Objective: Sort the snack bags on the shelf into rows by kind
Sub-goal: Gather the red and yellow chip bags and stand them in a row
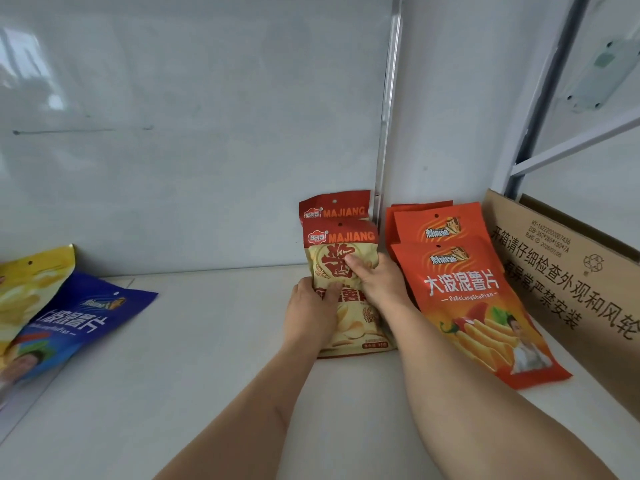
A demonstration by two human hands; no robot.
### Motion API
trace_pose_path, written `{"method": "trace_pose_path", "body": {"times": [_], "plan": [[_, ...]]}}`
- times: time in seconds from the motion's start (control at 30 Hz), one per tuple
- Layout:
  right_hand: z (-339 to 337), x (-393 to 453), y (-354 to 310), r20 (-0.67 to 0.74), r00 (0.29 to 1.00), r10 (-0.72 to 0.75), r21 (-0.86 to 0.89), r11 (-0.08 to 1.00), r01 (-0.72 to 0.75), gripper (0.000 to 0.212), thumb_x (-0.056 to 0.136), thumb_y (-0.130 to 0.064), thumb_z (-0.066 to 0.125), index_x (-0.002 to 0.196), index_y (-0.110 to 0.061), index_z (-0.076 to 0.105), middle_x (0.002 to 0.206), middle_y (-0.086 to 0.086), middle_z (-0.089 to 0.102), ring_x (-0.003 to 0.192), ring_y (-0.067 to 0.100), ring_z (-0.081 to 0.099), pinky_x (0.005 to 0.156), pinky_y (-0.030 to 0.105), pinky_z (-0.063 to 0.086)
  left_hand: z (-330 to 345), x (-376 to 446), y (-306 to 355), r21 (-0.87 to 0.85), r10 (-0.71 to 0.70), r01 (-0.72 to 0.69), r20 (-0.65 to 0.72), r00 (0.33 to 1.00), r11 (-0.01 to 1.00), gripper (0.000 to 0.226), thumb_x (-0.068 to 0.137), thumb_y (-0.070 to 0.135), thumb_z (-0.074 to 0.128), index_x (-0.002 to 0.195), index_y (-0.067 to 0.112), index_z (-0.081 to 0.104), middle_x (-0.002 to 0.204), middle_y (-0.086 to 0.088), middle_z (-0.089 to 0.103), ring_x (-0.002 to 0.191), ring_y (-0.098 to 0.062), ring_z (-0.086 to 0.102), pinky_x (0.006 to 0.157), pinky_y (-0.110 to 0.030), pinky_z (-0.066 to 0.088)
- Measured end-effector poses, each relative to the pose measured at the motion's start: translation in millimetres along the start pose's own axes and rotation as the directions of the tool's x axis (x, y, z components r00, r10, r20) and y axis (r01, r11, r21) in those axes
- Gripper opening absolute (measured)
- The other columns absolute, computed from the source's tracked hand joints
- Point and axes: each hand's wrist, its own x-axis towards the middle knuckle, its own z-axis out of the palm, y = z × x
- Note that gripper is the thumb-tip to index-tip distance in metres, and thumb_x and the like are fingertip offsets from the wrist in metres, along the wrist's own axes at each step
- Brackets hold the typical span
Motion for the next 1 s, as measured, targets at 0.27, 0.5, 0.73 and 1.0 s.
{"method": "trace_pose_path", "body": {"times": [0.27, 0.5, 0.73, 1.0], "plan": [[2, -10, -12, -0.089, 0.995, -0.05, -0.135, 0.99, 0.038, 0.065, 0.089, -0.046, 0.069, 0.137, -0.011, 0.043, 0.122, 0.001, 0.064, 0.107, 0.02, 0.064, 0.079, 0.025, 0.052, -19, -16, -1, -0.049, -0.047, 0.045, -0.038, 0.998, 0.998, 0.06, 0.096, 0.049, 0.054, 0.143, 0.013, 0.044, 0.134, -0.001, 0.058, 0.119, -0.023, 0.059, 0.1, -0.045, 0.05], [26, -44, -37, -0.025, 0.928, -0.373, -0.667, 0.698, 0.262, 0.063, 0.099, -0.045, 0.051, 0.15, -0.014, 0.033, 0.159, 0.011, 0.028, 0.148, 0.029, 0.023, 0.119, 0.046, 0.022, -75, -29, -22, 0.476, 0.159, -0.069, -0.152, 0.976, 0.877, 0.04, 0.103, 0.039, 0.042, 0.136, 0.019, 0.055, 0.138, 0.002, 0.056, 0.122, -0.022, 0.055, 0.094, -0.035, 0.045], [101, -93, -57, 0.367, 0.764, -0.53, -0.67, 0.42, 0.613, 0.037, 0.104, -0.033, 0.042, 0.134, -0.016, 0.055, 0.141, -0.001, 0.051, 0.132, 0.021, 0.044, 0.106, 0.037, 0.03, -165, -42, -61, 0.823, 0.354, -0.125, -0.097, 0.93, 0.554, 0.032, 0.104, 0.031, 0.04, 0.118, 0.016, 0.065, 0.119, -0.003, 0.065, 0.113, -0.028, 0.059, 0.094, -0.039, 0.043], [229, -161, -96, 0.459, 0.709, -0.536, -0.594, 0.408, 0.693, 0.031, 0.103, -0.031, 0.042, 0.125, -0.019, 0.061, 0.13, -0.001, 0.06, 0.119, 0.023, 0.054, 0.096, 0.037, 0.038, -298, -70, -124, 0.889, 0.396, -0.046, -0.156, 0.905, 0.455, 0.028, 0.103, 0.029, 0.039, 0.116, 0.019, 0.062, 0.117, 0.001, 0.064, 0.113, -0.023, 0.058, 0.089, -0.033, 0.043]]}}
